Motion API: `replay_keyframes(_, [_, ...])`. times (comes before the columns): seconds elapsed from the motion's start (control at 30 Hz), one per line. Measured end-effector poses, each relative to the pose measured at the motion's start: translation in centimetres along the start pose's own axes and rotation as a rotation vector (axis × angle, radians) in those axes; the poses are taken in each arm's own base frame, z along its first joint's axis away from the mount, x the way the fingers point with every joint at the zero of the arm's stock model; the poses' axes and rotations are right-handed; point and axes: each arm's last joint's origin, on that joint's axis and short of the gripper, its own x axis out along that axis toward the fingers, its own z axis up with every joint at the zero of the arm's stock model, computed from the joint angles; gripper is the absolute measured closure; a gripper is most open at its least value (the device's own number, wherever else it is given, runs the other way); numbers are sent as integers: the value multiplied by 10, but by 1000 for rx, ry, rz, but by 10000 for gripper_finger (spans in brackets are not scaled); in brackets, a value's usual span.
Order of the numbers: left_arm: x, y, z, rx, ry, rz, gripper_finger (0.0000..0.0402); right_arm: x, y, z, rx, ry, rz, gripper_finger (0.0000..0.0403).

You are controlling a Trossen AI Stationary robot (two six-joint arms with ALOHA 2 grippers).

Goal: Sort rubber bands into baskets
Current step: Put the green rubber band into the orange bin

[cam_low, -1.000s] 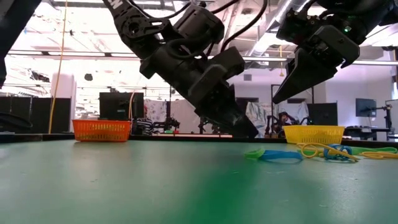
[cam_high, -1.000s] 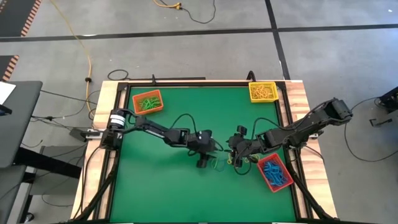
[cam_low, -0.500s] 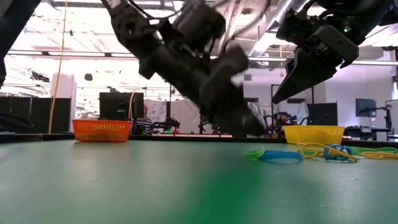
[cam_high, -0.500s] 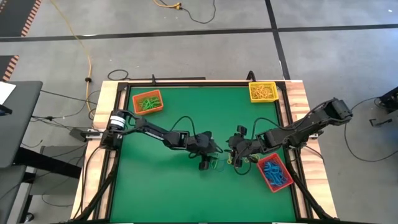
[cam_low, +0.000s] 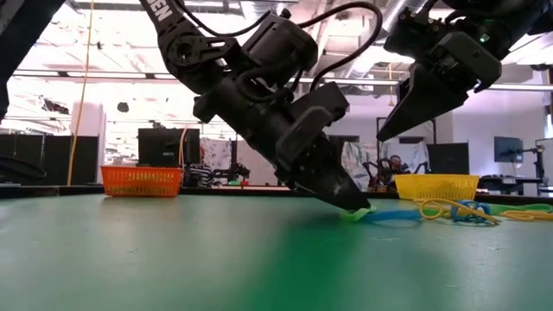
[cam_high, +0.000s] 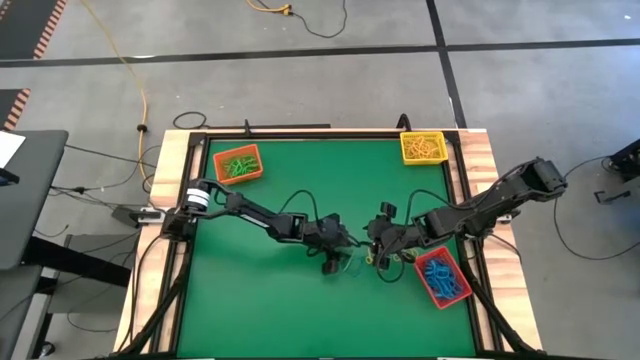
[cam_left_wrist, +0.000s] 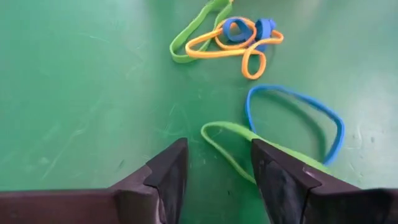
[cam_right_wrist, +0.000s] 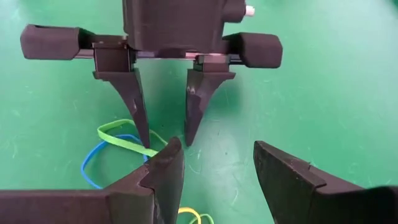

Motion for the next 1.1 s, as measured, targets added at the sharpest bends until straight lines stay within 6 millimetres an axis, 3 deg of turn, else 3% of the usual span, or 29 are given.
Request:
replay_keyframes(0.2, [0,-3,-2,48,14,14,285,0,-1,0,-8,-5,-15,184])
replay_keyframes(0.47, [1,-4,-3,108,21,34,392,0,-1,2,-3,-16,-15,184])
replay_keyframes(0.7, [-3,-4,-1,149,37,35,401,0,-2,2,-18,-28,-48,184])
replay_keyframes(1.1, [-52,-5,31,250,68,153,401,0,-2,2,-25,-22,-47,184])
